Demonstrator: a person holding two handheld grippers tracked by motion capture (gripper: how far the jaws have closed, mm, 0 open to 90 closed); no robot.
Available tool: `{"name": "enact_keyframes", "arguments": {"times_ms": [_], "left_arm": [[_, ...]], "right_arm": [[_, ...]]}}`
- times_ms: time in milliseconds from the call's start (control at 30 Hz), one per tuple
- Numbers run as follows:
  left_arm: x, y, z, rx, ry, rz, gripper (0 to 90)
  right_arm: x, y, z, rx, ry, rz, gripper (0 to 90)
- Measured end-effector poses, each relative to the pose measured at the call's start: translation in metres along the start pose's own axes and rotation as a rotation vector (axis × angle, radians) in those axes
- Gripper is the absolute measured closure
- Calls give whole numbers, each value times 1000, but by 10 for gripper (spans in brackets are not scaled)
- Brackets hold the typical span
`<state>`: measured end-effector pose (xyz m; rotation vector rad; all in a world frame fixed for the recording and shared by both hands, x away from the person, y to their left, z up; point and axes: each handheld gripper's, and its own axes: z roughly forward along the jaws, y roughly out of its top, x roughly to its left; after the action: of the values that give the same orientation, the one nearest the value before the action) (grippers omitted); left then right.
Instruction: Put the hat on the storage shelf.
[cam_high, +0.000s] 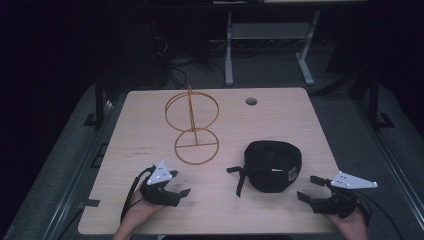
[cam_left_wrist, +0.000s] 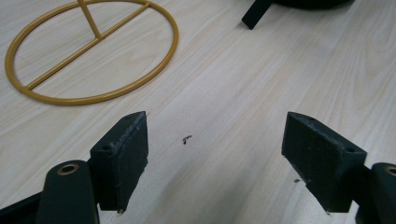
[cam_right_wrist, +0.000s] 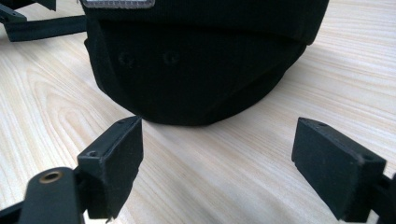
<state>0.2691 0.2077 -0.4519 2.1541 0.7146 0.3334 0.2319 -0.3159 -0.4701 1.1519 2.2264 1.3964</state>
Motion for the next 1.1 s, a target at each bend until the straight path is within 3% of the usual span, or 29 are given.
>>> {"name": "enact_keyframes", "arguments": {"times_ms": [267, 500, 600, 700, 767, 900, 1100], "left_arm": [[0, 2, 0, 4, -17, 7, 220], [-7, 8, -2, -16, -75, -11, 223], [-16, 20, -7, -59, -88, 19, 222], [-18, 29, -8, -78, -105, 17, 222], [-19, 32, -8, -77, -122, 10, 221], [-23, 51, -1, -55, -147, 44, 214], [-27, 66, 3, -46, -161, 75, 209]], "right_arm": [[2, 0, 2, 15, -2, -7, 162], [5, 1, 5, 29, -5, -20, 162], [4, 1, 5, 37, -4, -12, 159], [3, 0, 4, 33, -3, -7, 158], [3, 0, 3, 26, -1, -7, 156], [1, 0, 1, 16, 10, 9, 154], [-1, 0, -2, 2, 12, 22, 154]]}}
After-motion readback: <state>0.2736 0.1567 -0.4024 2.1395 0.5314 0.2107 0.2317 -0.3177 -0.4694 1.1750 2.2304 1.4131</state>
